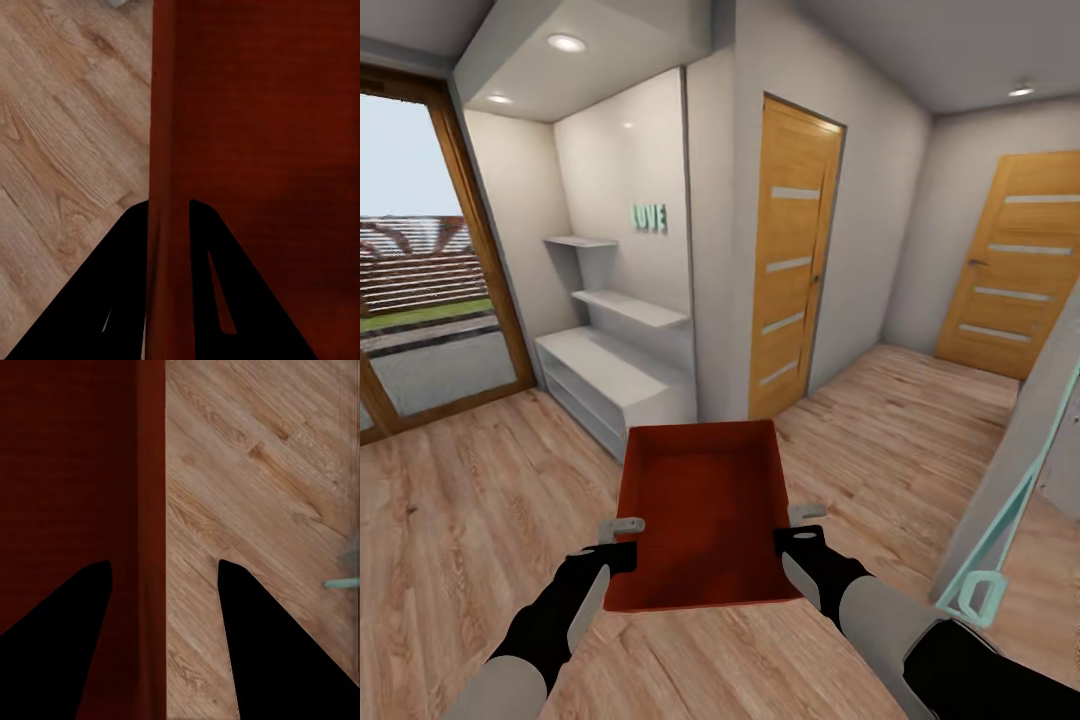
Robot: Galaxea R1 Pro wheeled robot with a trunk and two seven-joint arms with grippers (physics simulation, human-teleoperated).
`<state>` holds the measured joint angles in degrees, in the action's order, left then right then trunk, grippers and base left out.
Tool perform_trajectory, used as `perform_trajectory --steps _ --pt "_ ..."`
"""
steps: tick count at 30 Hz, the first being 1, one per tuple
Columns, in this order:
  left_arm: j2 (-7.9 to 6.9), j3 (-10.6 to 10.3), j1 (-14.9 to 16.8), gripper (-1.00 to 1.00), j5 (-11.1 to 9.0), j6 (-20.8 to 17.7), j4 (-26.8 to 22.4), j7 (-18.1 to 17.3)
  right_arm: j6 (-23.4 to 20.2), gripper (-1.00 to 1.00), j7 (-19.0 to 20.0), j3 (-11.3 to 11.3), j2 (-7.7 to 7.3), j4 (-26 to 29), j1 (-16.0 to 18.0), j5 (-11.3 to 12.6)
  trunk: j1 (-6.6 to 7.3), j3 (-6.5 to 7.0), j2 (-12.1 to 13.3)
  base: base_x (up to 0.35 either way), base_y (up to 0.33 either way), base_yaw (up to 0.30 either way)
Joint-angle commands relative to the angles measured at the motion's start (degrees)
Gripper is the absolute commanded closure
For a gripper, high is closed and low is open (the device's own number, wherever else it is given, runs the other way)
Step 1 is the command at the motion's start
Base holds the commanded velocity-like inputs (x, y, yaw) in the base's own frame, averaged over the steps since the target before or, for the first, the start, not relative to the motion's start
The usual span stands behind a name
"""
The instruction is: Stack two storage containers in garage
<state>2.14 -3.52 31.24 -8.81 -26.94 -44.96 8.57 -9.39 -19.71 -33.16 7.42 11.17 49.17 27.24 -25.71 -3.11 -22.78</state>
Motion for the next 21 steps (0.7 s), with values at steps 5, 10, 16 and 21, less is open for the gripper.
perform_trajectory --steps 5,10,16,21 --pt "-0.28 0.01 0.05 1.00 2.00 0.84 -0.21 0.92 -0.27 1.00 0.73 -1.74 -0.04 0.00 0.04 2.29 -0.07 -0.14 -0.14 0.322 0.000 -0.242" --pt "-0.30 0.01 0.05 1.00 2.03 0.84 -0.21 0.92 -0.27 1.00 0.73 -1.73 -0.04 0.00 0.04 2.29 -0.07 -0.14 -0.14 0.322 0.000 -0.242" --pt "-0.28 0.01 0.05 1.00 1.96 0.85 -0.21 0.92 -0.27 1.00 0.73 -1.74 -0.04 0.00 0.03 2.29 -0.07 -0.14 -0.14 0.322 0.000 -0.226" --pt "-0.29 0.01 0.05 1.00 1.97 0.84 -0.21 0.92 -0.27 1.00 0.73 -1.73 -0.04 0.00 0.02 2.29 -0.07 -0.14 -0.14 0.322 0.000 -0.193"
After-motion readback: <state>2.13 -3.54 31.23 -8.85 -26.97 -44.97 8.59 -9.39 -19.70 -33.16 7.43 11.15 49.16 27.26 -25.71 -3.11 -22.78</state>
